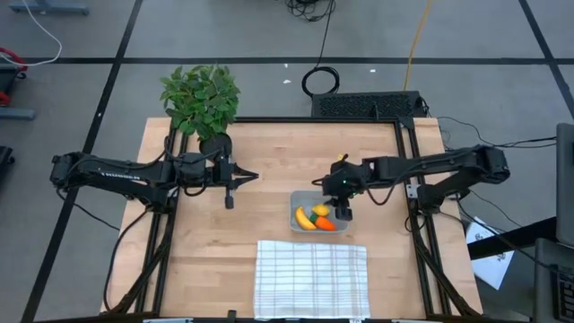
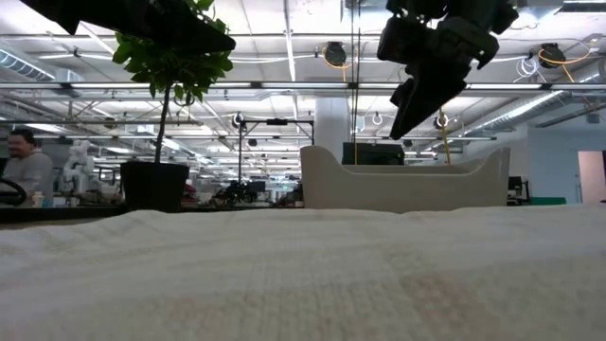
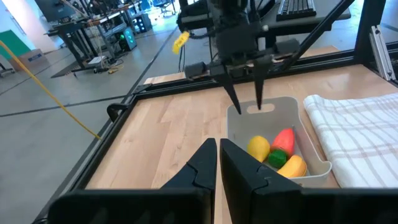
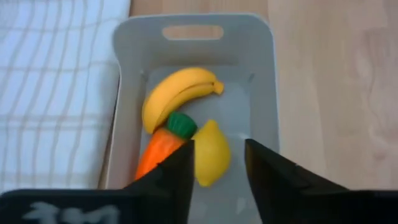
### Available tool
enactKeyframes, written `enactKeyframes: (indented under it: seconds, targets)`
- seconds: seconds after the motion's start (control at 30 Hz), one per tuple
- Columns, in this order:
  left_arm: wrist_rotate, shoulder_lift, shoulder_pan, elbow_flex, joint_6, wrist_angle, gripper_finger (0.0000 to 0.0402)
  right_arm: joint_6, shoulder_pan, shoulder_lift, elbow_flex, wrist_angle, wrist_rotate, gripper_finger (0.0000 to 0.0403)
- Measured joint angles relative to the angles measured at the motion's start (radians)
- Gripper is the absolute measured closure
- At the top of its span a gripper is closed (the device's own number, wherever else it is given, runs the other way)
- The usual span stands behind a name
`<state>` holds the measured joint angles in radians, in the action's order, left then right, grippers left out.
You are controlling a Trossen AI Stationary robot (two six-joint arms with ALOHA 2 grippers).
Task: Pick and placing Produce into tupperware
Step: Adjust the yellow lemon in the gray bin
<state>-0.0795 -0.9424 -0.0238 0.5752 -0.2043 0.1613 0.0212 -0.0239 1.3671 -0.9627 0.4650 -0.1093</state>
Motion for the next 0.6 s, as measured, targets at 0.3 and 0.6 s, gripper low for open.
enactKeyframes:
  seconds: [0.3, 0.6]
  targets:
    - [0.000, 0.000, 0.000, 0.000, 0.000, 0.000, 0.0376, 0.025, 0.027, 0.068, 0.001, -0.017, 0.002, 0.0179]
    - [0.000, 0.000, 0.000, 0.000, 0.004, -0.003, 0.0376, 0.013, 0.026, 0.141, 0.001, -0.053, 0.004, 0.0185]
